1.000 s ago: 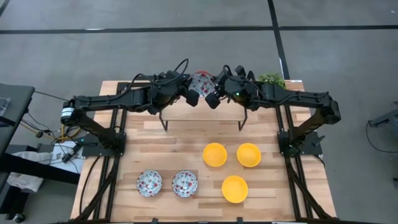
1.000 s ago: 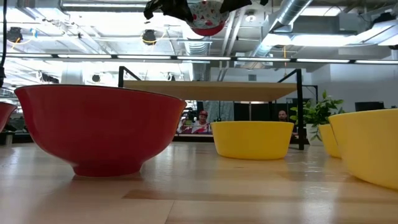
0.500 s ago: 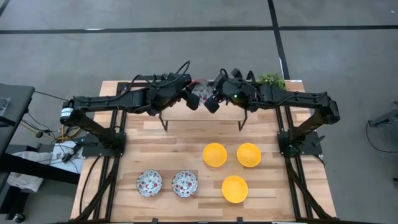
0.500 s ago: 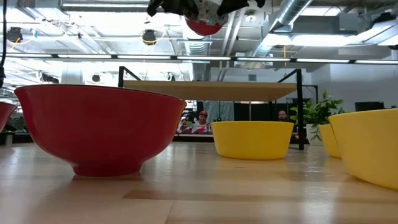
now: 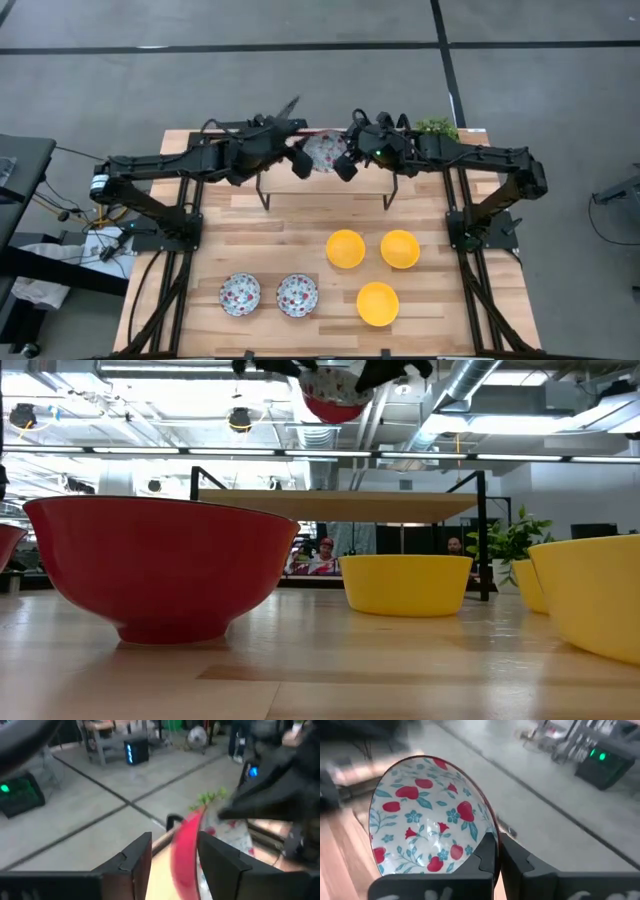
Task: Pick & Place Mini bowls
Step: Put the top red patterned bowl on the shelf
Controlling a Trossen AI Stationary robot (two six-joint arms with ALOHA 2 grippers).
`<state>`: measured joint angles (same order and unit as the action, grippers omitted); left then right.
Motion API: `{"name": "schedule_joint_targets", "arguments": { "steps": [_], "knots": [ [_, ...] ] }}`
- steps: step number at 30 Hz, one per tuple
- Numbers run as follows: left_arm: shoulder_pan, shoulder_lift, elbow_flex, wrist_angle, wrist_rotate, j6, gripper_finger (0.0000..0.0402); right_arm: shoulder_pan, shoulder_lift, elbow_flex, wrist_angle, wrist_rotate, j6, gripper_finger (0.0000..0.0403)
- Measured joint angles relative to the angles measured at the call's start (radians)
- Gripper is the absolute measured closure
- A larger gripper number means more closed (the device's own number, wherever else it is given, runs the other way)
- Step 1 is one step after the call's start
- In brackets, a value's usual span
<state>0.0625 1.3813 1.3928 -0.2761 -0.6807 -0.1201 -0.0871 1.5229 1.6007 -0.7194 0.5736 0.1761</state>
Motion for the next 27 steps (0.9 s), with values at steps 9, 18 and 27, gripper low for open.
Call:
{"name": "schedule_joint_targets", "arguments": {
  "steps": [9, 18, 27],
  "knots": [
    [-0.008, -0.136, 0.002, -0.006, 0.047, 0.047, 0.0242, -0.119, 0.002, -0.004, -0.15, -0.24, 0.059, 0.0402],
    [-0.099, -0.261, -0.139, -0.023, 0.13, 0.117, 0.0242, -0.328, 0.002, -0.003, -0.274, -0.684, 0.06, 0.0402],
    [-0.217, -0.377, -0.335, -0.008, 0.132, 0.114, 0.0242, -0.468, 0.002, -0.001, -0.394, -0.828, 0.009, 0.0402]
  ]
}}
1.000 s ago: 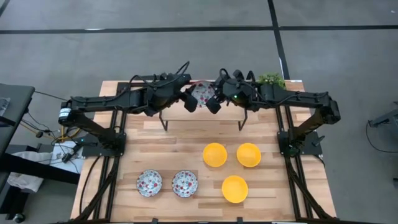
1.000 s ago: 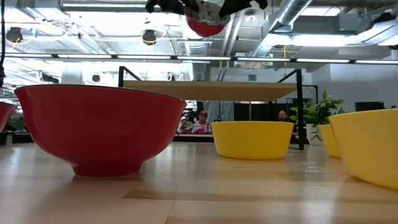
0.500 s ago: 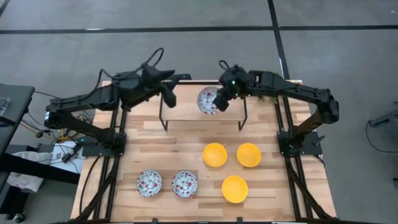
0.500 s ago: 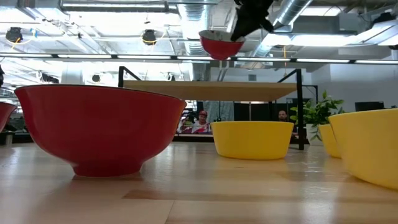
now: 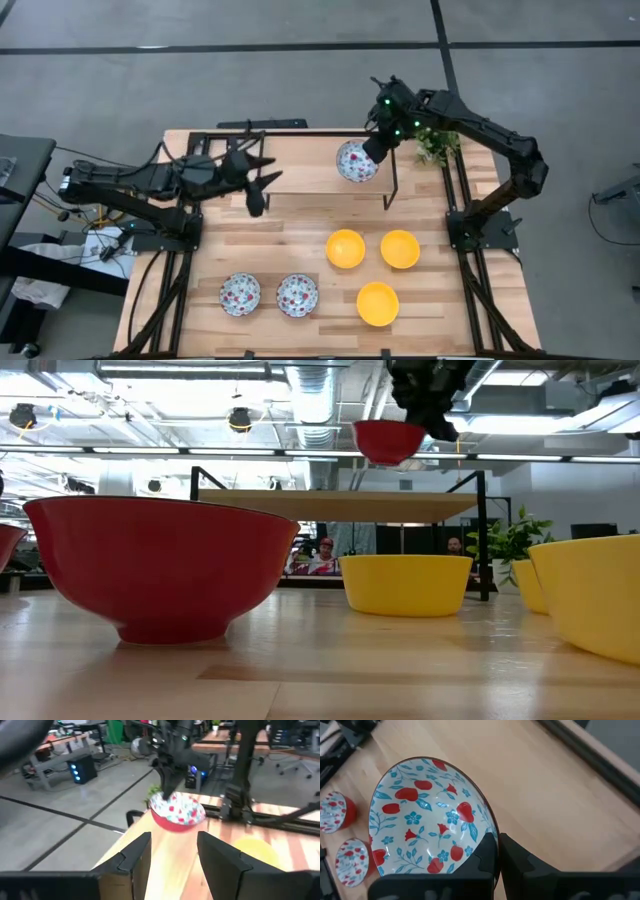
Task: Pick & Place Mini bowls
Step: Put the top red patterned bowl on the shelf
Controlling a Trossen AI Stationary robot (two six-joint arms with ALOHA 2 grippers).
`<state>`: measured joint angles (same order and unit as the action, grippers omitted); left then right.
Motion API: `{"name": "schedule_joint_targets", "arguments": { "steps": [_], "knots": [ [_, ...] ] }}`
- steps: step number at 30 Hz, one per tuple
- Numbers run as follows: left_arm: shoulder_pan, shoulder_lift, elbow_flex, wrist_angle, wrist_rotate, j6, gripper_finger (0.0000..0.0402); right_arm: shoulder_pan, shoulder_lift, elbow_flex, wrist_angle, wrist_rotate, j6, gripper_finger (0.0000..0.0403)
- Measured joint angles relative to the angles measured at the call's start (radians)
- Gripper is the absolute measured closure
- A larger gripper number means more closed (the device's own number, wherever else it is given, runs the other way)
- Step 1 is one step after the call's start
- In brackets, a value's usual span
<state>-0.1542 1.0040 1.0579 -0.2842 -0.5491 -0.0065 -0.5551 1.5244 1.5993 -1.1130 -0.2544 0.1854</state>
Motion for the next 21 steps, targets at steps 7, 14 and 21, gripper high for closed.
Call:
{"name": "schedule_joint_targets", "arguments": {
  "steps": [7, 14, 21],
  "knots": [
    [-0.046, -0.05, -0.076, 0.004, 0.0, -0.028, 0.0242, -0.029, 0.028, 0.0, -0.052, -0.012, -0.006, 0.0403],
    [-0.065, -0.052, -0.089, 0.004, 0.0, -0.028, 0.0242, -0.028, 0.084, 0.0, -0.066, -0.037, -0.031, 0.0403],
    [-0.065, -0.052, -0.089, 0.005, 0.0, -0.028, 0.0242, -0.049, 0.107, 0.002, -0.057, -0.036, -0.047, 0.0403]
  ]
}}
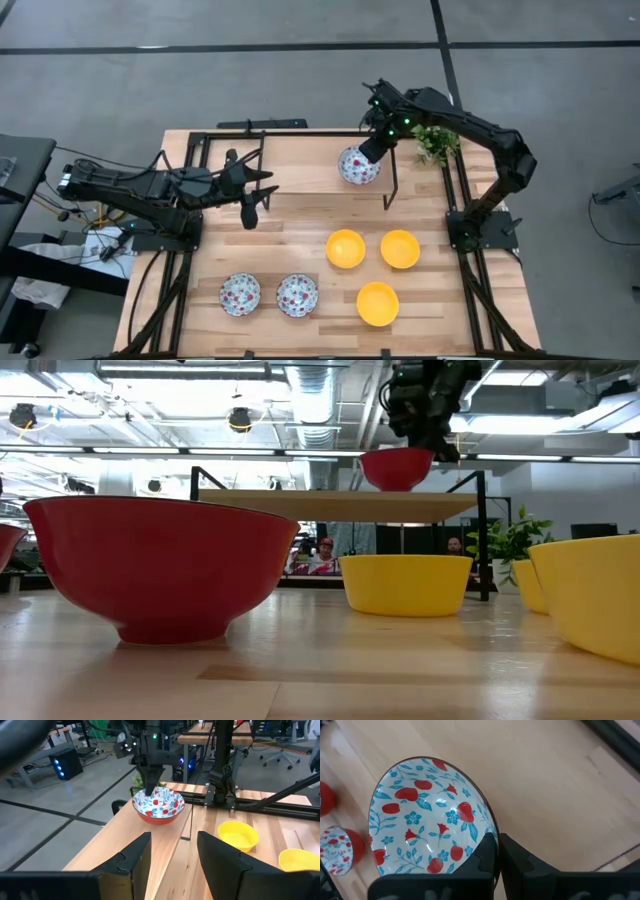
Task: Pick & Place Mini bowls
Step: Put the top red patterned bowl on the shelf
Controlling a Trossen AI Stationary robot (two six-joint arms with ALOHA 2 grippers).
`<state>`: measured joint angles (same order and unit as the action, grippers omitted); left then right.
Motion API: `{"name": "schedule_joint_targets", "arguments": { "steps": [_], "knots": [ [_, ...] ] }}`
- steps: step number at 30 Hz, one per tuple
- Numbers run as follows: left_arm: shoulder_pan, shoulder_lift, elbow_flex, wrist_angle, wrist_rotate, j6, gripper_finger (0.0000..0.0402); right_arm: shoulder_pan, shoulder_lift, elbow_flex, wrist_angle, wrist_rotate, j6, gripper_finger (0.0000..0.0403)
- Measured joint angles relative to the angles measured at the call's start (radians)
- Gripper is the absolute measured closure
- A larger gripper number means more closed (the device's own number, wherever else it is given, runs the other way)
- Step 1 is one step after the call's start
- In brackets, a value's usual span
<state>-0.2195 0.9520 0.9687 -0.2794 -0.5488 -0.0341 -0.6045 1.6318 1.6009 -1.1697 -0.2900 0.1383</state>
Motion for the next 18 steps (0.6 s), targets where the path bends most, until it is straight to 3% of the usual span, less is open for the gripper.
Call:
{"name": "schedule_joint_targets", "arguments": {
  "steps": [18],
  "knots": [
    [0.0, 0.0, 0.0, 0.0, 0.0, 0.0, 0.0242, -0.058, 0.009, -0.001, -0.001, -0.026, -0.041, 0.0403]
  ]
}}
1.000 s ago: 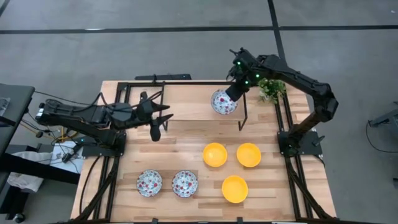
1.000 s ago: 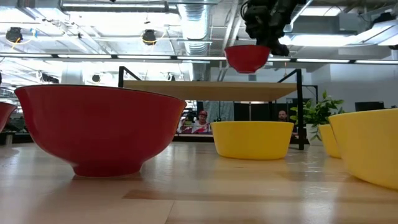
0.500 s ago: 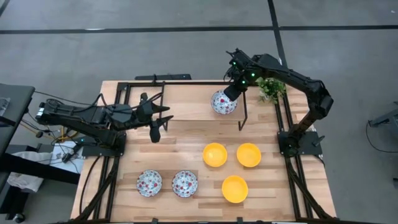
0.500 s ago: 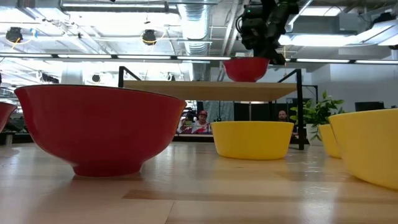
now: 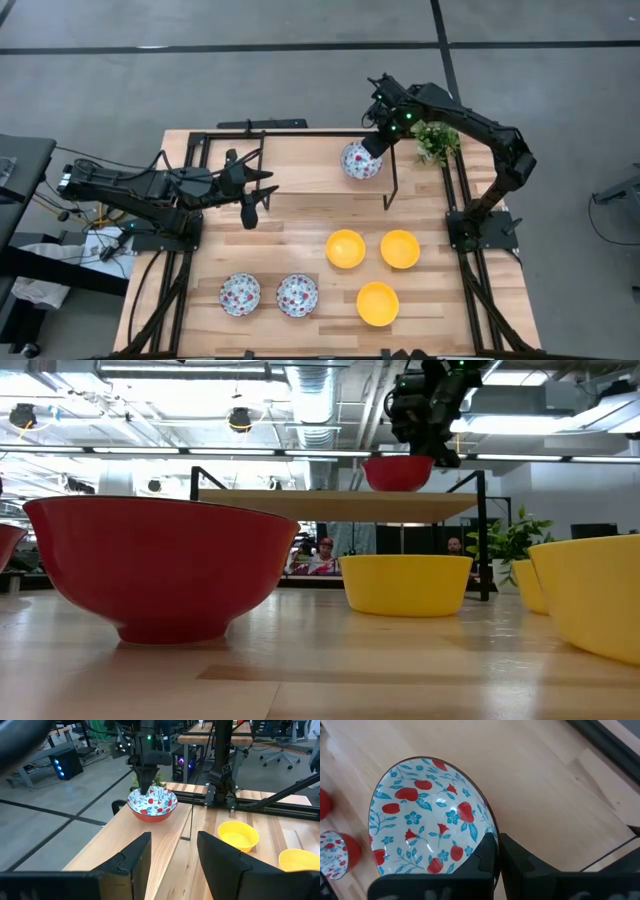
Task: Pick & Place Mini bowls
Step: Put the top red patterned bowl on the shelf
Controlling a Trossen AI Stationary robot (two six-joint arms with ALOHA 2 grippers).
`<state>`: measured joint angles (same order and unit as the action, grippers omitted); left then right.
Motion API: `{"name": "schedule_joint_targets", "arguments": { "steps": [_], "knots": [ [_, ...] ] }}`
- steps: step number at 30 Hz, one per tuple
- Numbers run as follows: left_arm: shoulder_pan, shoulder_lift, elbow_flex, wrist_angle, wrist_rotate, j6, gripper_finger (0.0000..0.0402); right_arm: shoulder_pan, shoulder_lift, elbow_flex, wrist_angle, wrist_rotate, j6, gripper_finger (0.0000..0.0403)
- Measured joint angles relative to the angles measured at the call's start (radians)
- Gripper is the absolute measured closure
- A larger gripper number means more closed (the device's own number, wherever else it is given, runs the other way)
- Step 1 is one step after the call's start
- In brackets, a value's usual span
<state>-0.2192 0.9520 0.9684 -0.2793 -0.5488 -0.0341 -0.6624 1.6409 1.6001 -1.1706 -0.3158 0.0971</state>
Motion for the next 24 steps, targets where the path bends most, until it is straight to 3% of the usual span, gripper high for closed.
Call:
{"name": "schedule_joint_targets", "arguments": {
  "steps": [24],
  "knots": [
    [0.0, 0.0, 0.0, 0.004, 0.0, 0.0, 0.0242, 0.015, 0.002, -0.001, 0.027, -0.001, -0.003, 0.0403]
  ]
}}
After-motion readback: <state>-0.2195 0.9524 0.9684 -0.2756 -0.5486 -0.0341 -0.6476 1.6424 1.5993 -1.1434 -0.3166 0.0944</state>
